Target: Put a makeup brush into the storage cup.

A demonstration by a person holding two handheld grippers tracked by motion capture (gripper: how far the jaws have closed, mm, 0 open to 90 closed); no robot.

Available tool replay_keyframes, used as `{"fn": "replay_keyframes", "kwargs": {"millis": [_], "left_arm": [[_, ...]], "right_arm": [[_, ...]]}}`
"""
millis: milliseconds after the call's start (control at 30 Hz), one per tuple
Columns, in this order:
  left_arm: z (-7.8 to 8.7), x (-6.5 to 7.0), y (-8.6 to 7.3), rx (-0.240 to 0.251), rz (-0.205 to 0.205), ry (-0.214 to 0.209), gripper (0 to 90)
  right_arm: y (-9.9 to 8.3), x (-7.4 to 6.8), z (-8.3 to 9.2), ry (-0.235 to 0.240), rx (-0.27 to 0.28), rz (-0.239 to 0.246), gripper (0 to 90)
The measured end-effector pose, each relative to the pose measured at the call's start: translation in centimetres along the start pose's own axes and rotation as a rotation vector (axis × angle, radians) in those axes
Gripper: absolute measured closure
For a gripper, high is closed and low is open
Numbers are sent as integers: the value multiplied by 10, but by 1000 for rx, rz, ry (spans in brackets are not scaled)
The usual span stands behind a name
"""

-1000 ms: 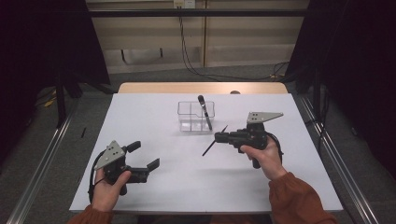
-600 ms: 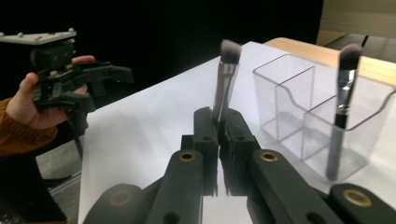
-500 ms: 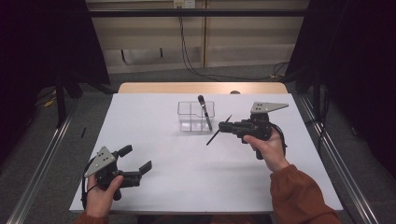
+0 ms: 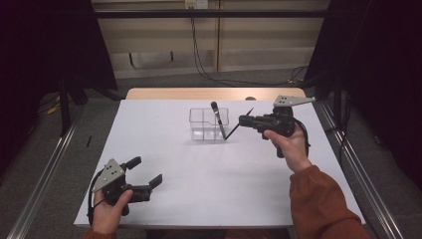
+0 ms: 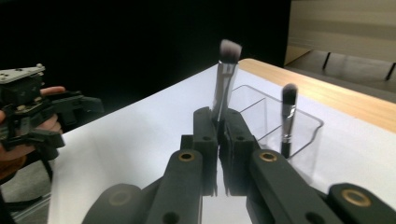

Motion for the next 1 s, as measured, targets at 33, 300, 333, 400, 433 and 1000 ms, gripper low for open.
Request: {"fn": "replay_keyframes", "kwargs": {"millis": [33, 300, 333, 400, 433, 1000], "left_arm": [[0, 0, 0, -2, -2, 2, 27], [0, -4, -1, -9, -1, 16, 27], [1, -4, -2, -11, 1, 18, 27], [2, -5, -3, -17, -5, 25, 27], [3, -5, -4, -20, -3, 27, 27], [4, -9, -5, -30, -8, 27, 27]], "right_arm": [[2, 1, 0, -2, 3, -2, 859], [15, 16, -7, -61, 0, 1, 859], [17, 17, -8, -67, -1, 2, 859], [21, 19, -11, -79, -5, 13, 859], [23, 19, -12, -83, -5, 15, 859], [30, 23, -46, -138, -36, 35, 858]]}}
Point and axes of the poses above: each handheld gripper's, and its own axes: z roughly backward along the jaws, y roughly out of its top, x roughly to its right, the point moved 4 cm from there along -z, roughly forward along the jaws, and after that the axes turned 15 degrees about -y, right-handed, at the moved point
